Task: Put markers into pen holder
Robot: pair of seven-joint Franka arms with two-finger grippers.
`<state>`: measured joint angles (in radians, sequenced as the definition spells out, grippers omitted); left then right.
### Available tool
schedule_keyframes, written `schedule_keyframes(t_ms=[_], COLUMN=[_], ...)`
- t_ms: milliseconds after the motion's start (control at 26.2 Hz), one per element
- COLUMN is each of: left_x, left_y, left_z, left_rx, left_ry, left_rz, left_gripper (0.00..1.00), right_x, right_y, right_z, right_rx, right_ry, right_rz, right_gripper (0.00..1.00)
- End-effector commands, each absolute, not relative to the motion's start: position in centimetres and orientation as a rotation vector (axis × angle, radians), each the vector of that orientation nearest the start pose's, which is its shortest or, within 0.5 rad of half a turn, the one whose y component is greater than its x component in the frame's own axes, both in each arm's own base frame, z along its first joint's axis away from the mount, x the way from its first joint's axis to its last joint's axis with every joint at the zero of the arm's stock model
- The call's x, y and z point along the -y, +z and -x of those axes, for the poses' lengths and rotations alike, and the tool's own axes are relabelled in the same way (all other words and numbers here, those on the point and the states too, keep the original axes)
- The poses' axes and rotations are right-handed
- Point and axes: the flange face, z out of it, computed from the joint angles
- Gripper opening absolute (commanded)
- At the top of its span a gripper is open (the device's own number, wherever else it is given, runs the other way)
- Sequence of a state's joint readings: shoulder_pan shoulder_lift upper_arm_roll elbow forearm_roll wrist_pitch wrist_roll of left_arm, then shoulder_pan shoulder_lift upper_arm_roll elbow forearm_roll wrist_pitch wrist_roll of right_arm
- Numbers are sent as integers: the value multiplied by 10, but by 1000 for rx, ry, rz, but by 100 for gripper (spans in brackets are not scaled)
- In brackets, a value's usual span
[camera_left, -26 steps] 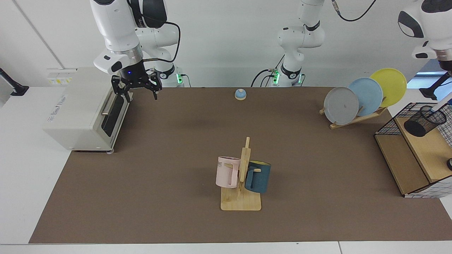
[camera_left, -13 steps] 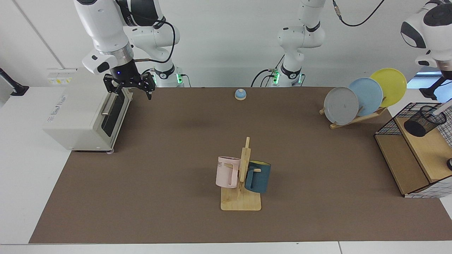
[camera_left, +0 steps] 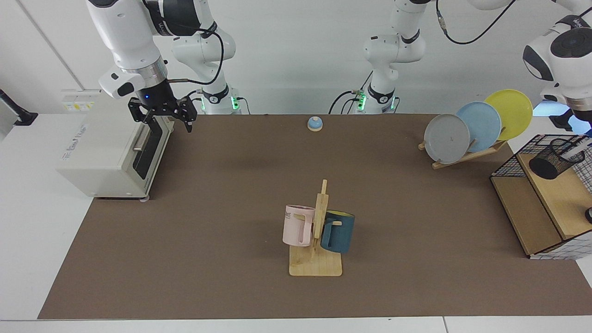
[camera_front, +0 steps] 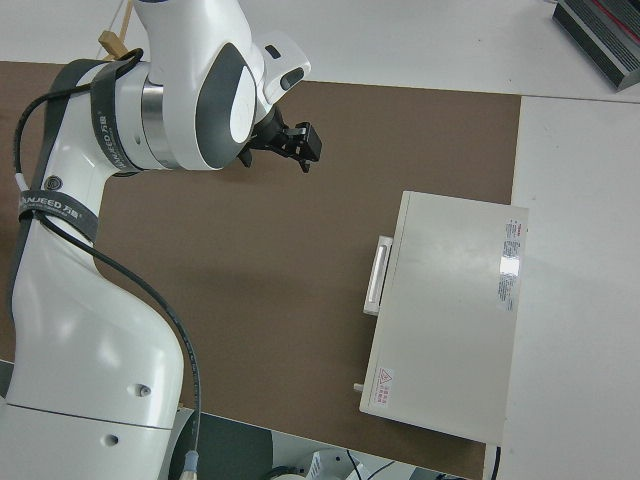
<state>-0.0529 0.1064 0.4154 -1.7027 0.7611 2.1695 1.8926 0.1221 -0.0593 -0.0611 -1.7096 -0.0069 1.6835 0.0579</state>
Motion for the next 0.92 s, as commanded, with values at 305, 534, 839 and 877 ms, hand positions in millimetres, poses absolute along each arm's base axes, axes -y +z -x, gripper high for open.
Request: schedule_keyframes(t_ms=[305, 534, 839, 877], left_x=[-176, -109, -35, -25], left_y=[590, 592, 583, 580], left_z=[-607, -616, -618, -617], left_rx=[-1900, -1979, -2069, -2066], left_ry=[613, 389, 73, 68], left_rz=[1527, 1679, 1858, 1878], left_gripper=[100, 100, 100, 100], right_x=[-26, -25, -25, -21], right_y=[604, 603, 602, 602], right_z=[-544, -544, -544, -545], right_rx=[-22, -22, -17, -29], right_ry=[-28, -19, -13, -15], right_rz=[3133, 3135, 3134, 3133], right_gripper=[100, 100, 100, 100])
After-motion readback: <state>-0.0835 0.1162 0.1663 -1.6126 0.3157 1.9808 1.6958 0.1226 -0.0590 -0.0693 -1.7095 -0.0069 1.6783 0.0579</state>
